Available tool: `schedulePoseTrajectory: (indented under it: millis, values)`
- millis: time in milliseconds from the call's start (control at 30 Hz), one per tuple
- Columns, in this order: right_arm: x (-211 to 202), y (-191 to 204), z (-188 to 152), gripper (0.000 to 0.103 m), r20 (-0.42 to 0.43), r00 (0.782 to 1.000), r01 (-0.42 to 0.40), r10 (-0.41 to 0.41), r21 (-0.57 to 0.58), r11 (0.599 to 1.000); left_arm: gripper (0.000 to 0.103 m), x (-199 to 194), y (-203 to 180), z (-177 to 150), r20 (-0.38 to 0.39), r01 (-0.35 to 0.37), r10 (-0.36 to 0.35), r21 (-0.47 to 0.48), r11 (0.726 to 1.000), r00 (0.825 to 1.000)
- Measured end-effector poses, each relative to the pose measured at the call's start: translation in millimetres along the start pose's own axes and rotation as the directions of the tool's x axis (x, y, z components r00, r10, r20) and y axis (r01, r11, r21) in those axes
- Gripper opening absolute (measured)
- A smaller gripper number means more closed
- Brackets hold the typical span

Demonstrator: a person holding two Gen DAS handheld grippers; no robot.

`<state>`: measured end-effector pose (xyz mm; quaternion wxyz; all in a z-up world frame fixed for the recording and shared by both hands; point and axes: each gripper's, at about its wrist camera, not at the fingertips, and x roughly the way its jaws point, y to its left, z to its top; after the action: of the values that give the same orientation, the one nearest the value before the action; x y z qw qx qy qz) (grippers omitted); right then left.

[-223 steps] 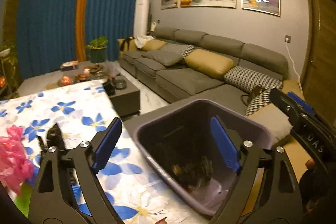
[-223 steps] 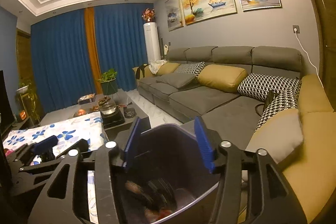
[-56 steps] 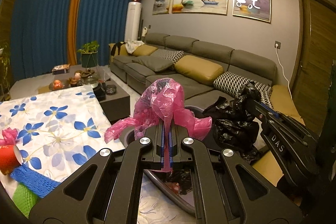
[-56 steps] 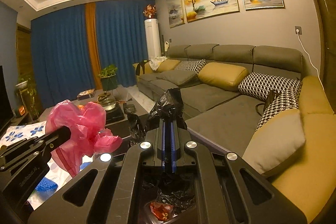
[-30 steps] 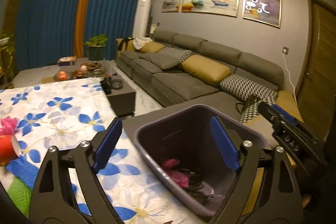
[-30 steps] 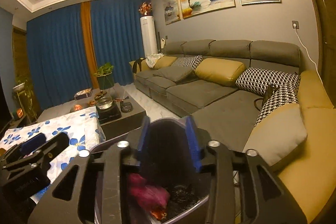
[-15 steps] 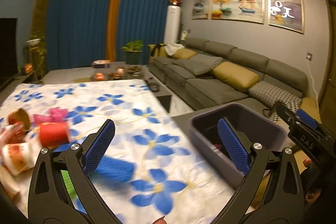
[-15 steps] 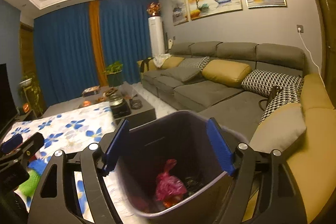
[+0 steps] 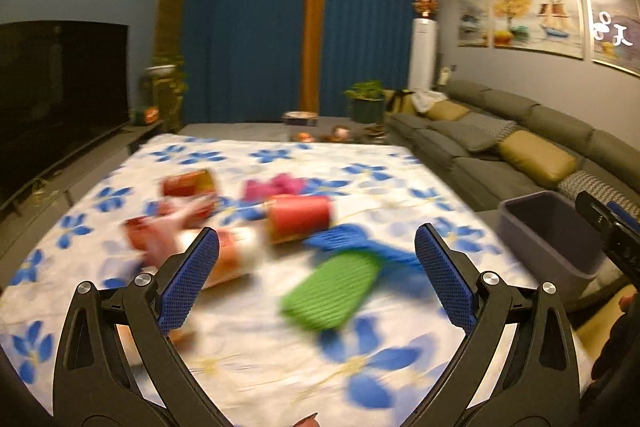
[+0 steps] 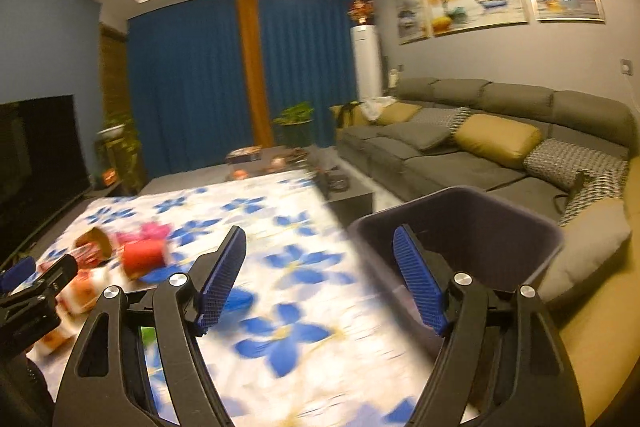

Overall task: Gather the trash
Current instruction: 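Move both tools back over the table trash, then grasp the white-and-orange paper cup with the left gripper and lift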

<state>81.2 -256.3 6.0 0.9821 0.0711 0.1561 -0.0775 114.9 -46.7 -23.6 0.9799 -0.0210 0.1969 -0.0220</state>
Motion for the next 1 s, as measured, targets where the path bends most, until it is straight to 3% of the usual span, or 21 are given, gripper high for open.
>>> schedulePoseTrajectory:
  millis: [167,400,667,867,1000]
  values:
    - [-1.1,47.3,-14.6,0.075,-0.035,0.996,-0.086,0.084,-0.036,0.996,0.097,-17.0,53.9,-10.5,-0.019,-0.063,0.062,-0.04,0.997,0.998]
    - [-7.5,88.4,-25.0,0.075,-0.056,0.989,-0.143,0.14,-0.064,0.988,0.097,-30.1,110.8,-30.3,-0.045,-0.095,0.093,-0.032,0.995,0.995]
    - [-7.9,122.2,-34.9,0.075,-0.079,0.981,-0.182,0.175,-0.09,0.979,0.097,-18.7,143.9,-45.5,-0.121,-0.035,0.03,-0.037,0.999,0.992]
    - [-3.8,136.1,-37.8,0.075,-0.091,0.98,-0.188,0.179,-0.103,0.977,0.097,0.6,150.0,-50.8,-0.2,0.05,-0.057,-0.04,0.998,0.978]
    - [-0.8,139.3,-39.6,0.075,-0.104,0.977,-0.195,0.184,-0.109,0.975,0.096,14.7,149.7,-50.9,-0.235,0.052,-0.054,-0.013,0.999,0.97]
